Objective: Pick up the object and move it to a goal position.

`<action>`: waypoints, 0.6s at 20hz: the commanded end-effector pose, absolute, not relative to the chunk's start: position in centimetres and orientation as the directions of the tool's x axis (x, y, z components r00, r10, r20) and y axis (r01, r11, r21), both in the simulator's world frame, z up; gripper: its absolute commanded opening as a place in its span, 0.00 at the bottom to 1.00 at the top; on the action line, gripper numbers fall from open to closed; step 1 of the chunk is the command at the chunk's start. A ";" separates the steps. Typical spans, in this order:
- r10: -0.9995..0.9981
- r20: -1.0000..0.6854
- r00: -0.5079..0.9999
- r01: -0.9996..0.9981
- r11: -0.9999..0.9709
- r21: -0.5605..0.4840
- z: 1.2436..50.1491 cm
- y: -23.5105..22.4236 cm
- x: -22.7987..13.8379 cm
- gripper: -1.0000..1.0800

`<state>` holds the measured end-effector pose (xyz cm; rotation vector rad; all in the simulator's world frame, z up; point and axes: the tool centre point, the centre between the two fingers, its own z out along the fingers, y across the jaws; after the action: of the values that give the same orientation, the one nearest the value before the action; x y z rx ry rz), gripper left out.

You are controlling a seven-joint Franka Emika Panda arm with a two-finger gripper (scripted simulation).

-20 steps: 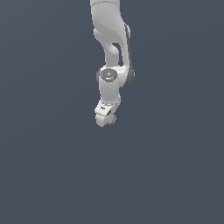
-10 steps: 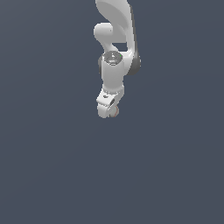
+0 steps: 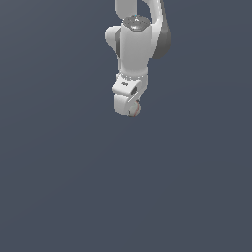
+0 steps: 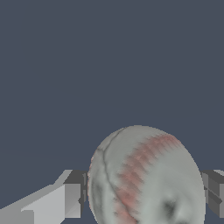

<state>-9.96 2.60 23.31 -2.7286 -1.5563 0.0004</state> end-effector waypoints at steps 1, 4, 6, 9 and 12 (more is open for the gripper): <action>0.861 0.001 0.509 0.861 -0.509 0.000 26.0 3.2 -10.2 0.00; 0.861 0.001 0.509 0.861 -0.509 0.000 29.0 3.9 -10.4 0.00; 0.861 0.001 0.509 0.861 -0.509 0.000 31.0 4.3 -10.5 0.00; 0.861 0.001 0.509 0.861 -0.509 0.000 34.0 4.9 -10.6 0.00; 0.861 0.001 0.509 0.861 -0.509 0.000 37.0 5.6 -10.8 0.00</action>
<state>-10.68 5.26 35.39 -2.7272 -1.5568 0.0000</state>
